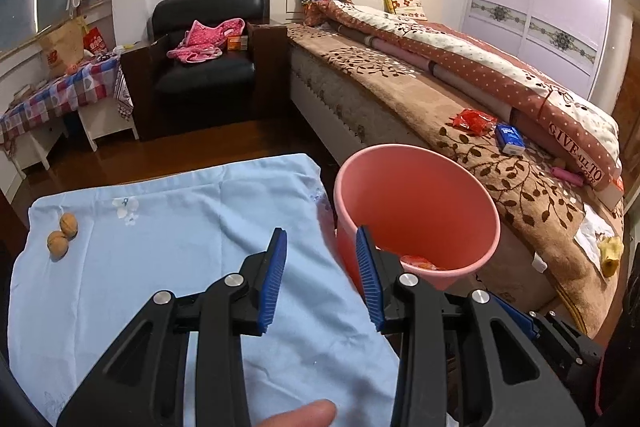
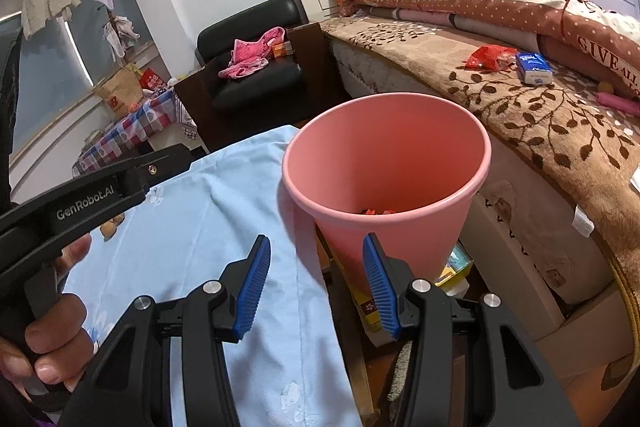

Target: Collect trash

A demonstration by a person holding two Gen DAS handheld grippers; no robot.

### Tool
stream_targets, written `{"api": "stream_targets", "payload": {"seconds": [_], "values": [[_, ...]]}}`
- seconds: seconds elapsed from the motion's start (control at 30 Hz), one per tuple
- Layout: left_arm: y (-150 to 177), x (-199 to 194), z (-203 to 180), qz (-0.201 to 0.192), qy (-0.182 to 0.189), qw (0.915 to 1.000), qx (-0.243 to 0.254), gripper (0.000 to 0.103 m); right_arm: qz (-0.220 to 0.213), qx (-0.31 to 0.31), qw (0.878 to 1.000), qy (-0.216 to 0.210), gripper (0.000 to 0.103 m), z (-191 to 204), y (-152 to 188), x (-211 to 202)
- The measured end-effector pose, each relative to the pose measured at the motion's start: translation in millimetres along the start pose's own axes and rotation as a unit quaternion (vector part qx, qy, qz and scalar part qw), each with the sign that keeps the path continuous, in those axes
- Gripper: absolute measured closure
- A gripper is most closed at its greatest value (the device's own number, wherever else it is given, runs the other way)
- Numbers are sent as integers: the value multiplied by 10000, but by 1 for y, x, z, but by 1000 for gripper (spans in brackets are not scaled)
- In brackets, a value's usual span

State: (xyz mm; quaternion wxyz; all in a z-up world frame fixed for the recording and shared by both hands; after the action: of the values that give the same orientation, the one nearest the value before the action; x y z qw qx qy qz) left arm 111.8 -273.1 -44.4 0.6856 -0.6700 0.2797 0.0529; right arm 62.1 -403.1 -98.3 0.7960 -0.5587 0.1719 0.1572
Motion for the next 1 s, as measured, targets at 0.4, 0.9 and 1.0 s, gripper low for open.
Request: {"api": "stream_targets", "payload": {"seconds": [0.4, 0.9, 1.0], "values": [[1, -2, 9, -22, -4, 10000, -13, 67, 93, -141, 9999, -18, 55, 10, 5, 6], [5, 0, 18, 32, -53, 10000, -61, 67, 139, -187, 9997, -30, 55, 15, 8, 9], [6, 0, 17, 66, -48, 10000, -41, 67, 137, -198, 9997, -34, 55, 15, 8, 9]]}}
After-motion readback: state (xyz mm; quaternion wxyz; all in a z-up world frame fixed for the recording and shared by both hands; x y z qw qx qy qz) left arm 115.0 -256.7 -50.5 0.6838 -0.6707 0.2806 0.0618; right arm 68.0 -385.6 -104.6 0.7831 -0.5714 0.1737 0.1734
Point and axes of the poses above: each gripper's, at about its wrist camera, not at the fingertips, and x roughly the way its jaws point, z to its left, y to its underside, the point moved 10 cm from there along x, roughly the way its jaws point, and after that the axes turned 14 degrees about -z, right-handed, at the moved point
